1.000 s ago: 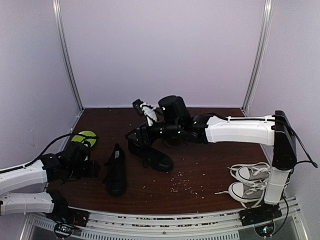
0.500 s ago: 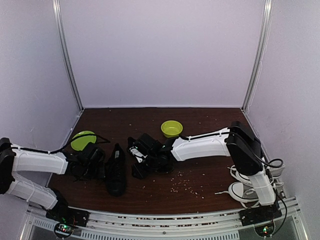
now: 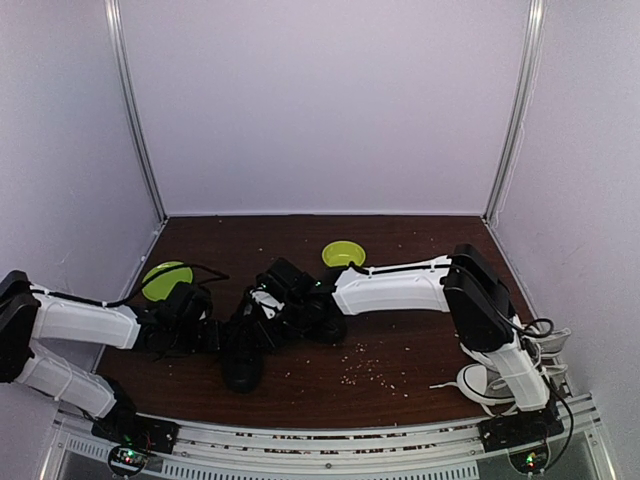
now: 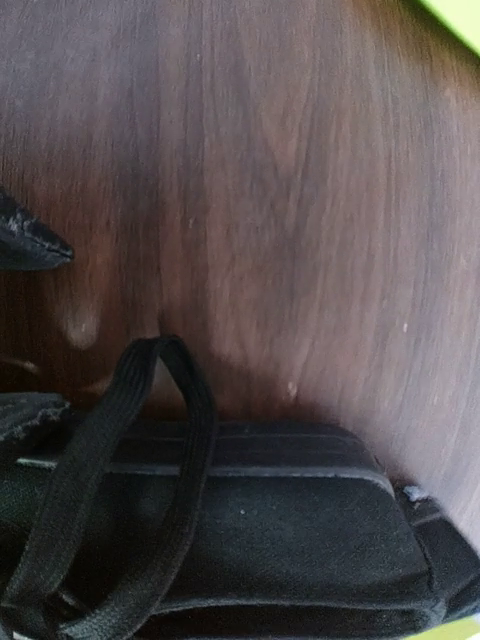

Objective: Tie the shoes
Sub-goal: Move the shoe to the center of the board.

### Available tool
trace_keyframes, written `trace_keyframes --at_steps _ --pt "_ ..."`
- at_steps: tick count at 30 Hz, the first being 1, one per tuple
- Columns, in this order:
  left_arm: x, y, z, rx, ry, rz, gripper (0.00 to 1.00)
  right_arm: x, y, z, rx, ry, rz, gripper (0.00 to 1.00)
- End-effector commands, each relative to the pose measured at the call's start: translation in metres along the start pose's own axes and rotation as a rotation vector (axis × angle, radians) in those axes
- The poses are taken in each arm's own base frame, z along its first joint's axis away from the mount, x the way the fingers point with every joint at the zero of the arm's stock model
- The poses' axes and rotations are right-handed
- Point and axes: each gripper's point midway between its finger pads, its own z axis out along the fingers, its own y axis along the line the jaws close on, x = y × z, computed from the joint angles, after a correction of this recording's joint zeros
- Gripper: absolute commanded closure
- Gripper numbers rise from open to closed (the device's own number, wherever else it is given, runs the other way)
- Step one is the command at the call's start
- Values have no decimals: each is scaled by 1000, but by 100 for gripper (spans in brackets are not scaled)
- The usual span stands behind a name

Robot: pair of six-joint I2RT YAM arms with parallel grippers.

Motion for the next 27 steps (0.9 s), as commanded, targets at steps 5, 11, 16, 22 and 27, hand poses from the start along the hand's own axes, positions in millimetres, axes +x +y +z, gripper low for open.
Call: trace_keyframes --at_steps 5,11,16,22,27 --pt "87 -29 -9 139 318 40 56 45 21 -8 -145 119 70 62" --pt "112 -40 -28 176 372 45 55 62 23 -29 -164 130 77 63" --pt "112 -27 -46 130 357 40 42 69 18 -56 -197 143 43 66" --pt "53 -22 -84 54 153 206 23 58 16 -100 -293 80 -58 67" --pt "0 -50 -104 88 -39 439 50 14 25 -111 -331 -30 -76 64"
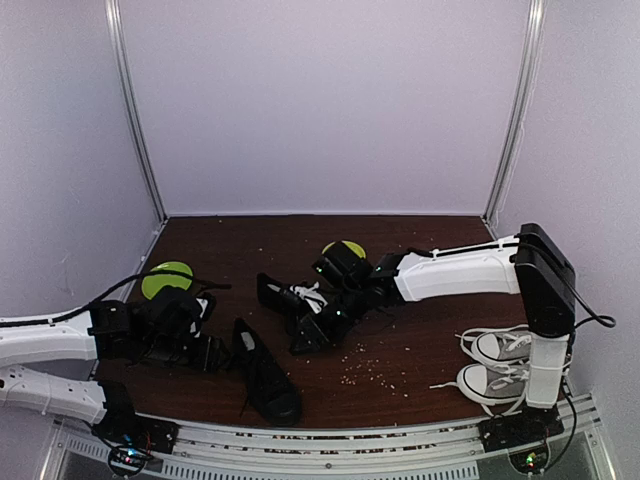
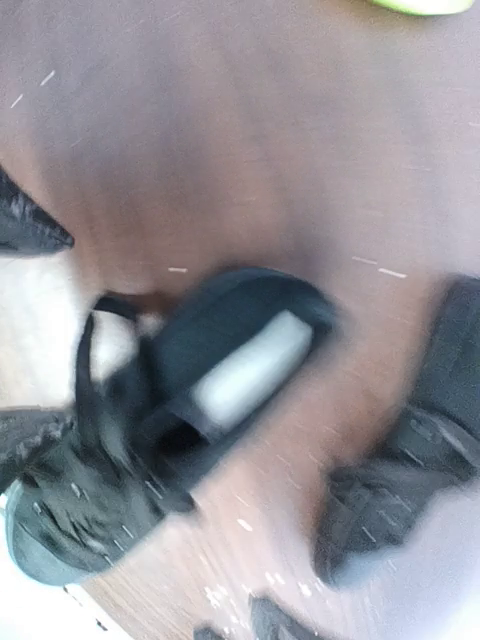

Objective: Tie the shoes
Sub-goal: Move the shoe to the center of the board, then adjust the loops with the shoelace on the shoe.

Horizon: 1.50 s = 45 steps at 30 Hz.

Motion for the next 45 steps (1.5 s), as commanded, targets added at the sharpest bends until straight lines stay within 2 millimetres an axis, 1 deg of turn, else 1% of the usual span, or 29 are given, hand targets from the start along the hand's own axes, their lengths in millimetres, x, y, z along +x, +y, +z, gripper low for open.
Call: trace_keyframes --at_steps 1,4,5,8,10,12,14,16,21,29,32,40,42,45 --pt "-44 -9 -23 -46 -142 266 52 -48 27 -16 -81 -140 -88 62" --pt "-49 -23 -25 21 -210 362 55 -70 30 -6 -122 -222 -47 61" --pt "-49 -30 -26 58 -240 385 56 -74 31 0 -139 -235 -35 61" --pt "-54 -41 -28 121 -349 423 56 -83 33 14 -186 -243 7 62" --pt "-57 -49 -30 155 -429 454 55 -85 37 21 -208 -247 16 62" --pt "-55 -58 -31 183 -487 499 53 -82 40 29 -215 -229 15 63" --pt "-52 -61 -29 174 -510 545 48 -79 40 35 -214 -212 16 63" --pt "-49 -61 -22 153 -494 571 46 -74 39 40 -212 -198 21 64" --pt "-38 -69 -9 167 -455 601 44 -68 38 43 -220 -182 30 70" --pt "-34 -75 -9 207 -458 618 48 -61 34 44 -204 -168 34 74" --pt "-32 -77 -7 212 -445 635 46 -60 30 45 -179 -165 31 73" --pt "-25 -74 2 187 -407 650 45 -61 23 45 -138 -161 24 64" --pt "-25 -73 5 177 -396 655 46 -61 25 45 -150 -158 23 68" --pt "-23 -74 10 167 -374 666 46 -61 29 45 -178 -154 25 82"
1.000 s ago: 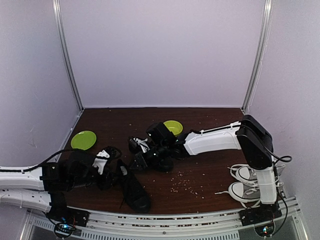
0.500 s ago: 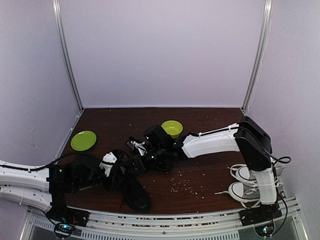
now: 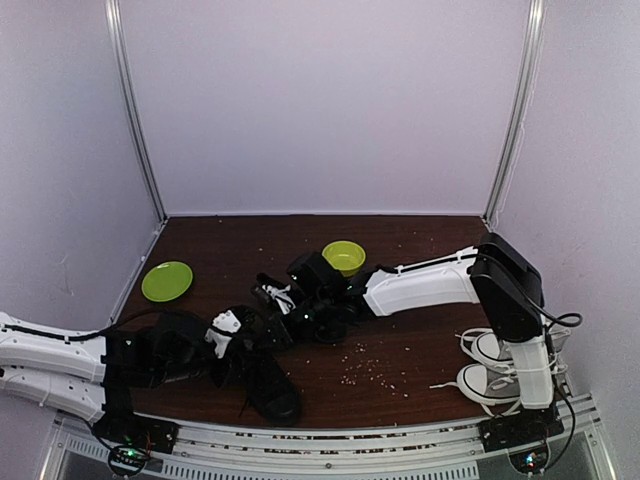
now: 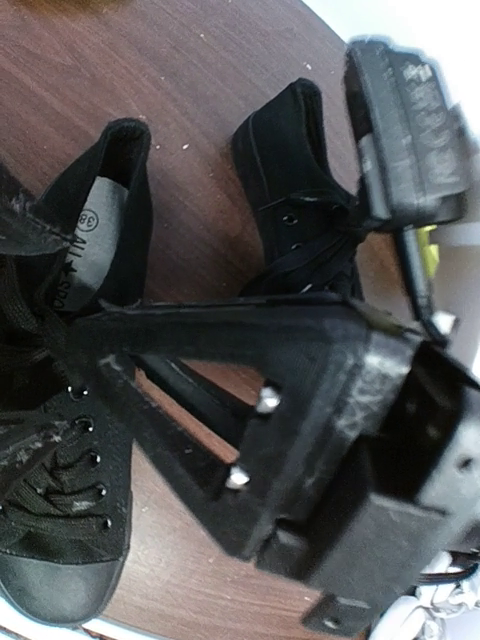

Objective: Tie the shoes
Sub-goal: Adjust the loops with the shoelace on the shoe.

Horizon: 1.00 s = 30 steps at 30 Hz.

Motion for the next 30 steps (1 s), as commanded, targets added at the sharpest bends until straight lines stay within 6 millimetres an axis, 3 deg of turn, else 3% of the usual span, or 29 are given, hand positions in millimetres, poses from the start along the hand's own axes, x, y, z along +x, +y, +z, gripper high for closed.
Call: trace_keyframes --at_steps 1,5,14,19,24,26,30 --pt "-3 -4 7 4 5 19 46 -9 7 -1 -24 -15 -14 87" --pt "-3 -3 9 -9 16 22 49 -13 12 -5 -37 -32 -23 98" --pt "-18 -2 0 -1 -72 39 48 -15 16 -9 -43 -40 -27 100" --pt "-21 -9 9 19 -51 70 47 -16 18 -11 -46 -46 -23 100" --pt "-14 -4 21 -28 9 78 64 -16 21 -13 -54 -56 -20 100" --pt "-12 -4 23 -33 26 76 65 -16 23 -14 -57 -56 -22 100" --pt "-8 -3 21 -36 39 66 83 -16 24 -16 -61 -57 -23 100"
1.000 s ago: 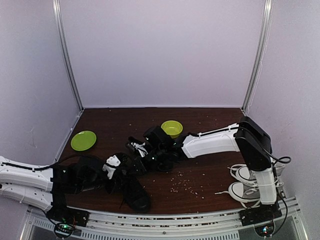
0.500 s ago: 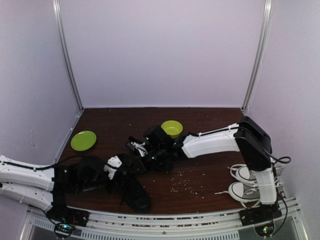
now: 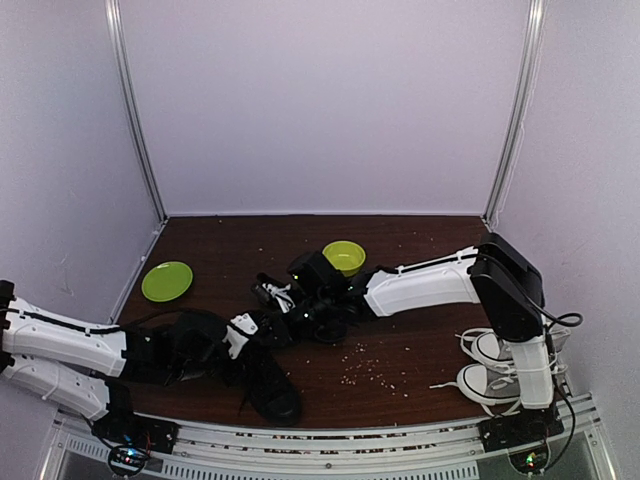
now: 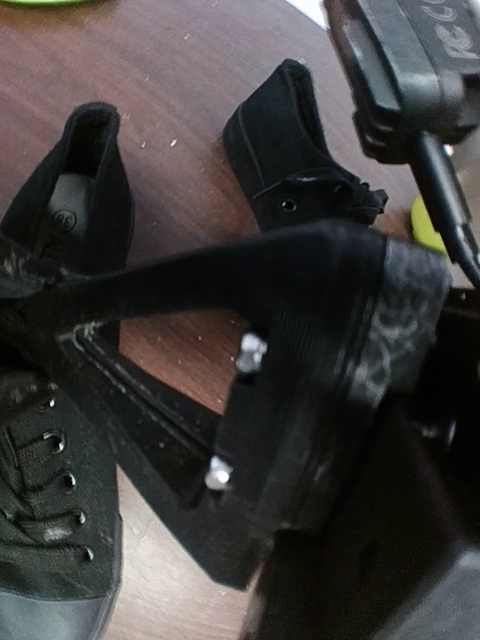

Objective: Tie the shoes
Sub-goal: Adjust the loops with the shoelace on the shoe.

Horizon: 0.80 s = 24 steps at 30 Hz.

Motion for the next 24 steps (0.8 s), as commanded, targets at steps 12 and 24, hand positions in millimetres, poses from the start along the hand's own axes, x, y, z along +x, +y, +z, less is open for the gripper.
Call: trace_keyframes --at_steps 12,24 --pt "13 -1 -18 39 -29 -62 85 -17 16 -24 -18 -61 -36 100" --pt "-19 -2 -18 33 -42 -14 51 -16 17 -24 -23 -57 -33 100"
